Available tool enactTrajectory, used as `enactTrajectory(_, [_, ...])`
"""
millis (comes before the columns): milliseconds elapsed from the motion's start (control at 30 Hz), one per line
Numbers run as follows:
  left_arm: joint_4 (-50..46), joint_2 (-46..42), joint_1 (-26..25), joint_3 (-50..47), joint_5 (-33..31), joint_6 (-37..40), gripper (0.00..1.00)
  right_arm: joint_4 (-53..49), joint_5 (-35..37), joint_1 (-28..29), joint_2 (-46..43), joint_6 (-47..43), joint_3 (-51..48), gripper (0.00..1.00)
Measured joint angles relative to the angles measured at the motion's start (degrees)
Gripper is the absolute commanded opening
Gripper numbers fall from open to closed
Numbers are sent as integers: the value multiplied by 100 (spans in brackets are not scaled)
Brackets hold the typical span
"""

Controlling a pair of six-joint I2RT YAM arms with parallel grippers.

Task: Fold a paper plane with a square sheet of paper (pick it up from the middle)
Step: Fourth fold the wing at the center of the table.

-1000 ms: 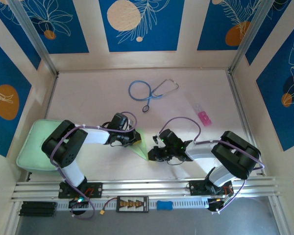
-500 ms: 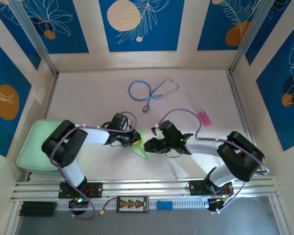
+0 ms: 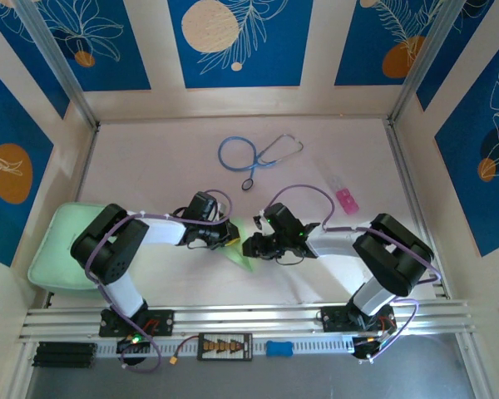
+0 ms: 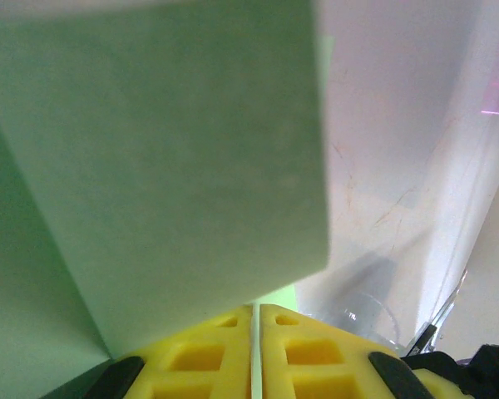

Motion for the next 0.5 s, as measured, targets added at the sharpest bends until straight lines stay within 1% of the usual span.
enactTrajectory(100, [0, 0, 0, 0, 0, 0, 12, 96, -17, 0, 55, 70, -42, 20])
enactTrajectory(167, [0, 0, 0, 0, 0, 0, 12, 155, -35, 0, 57, 114, -94, 17])
enactTrajectory(233, [0, 0, 0, 0, 0, 0, 13, 210, -81, 0, 59, 136, -146, 16])
enactTrajectory(300, [0, 0, 0, 0, 2, 0, 13, 251, -129, 0, 61, 157, -195, 12])
enactTrajectory(500, [0, 0, 0, 0, 2, 0, 12, 496, -275, 0, 74, 201, -396, 11])
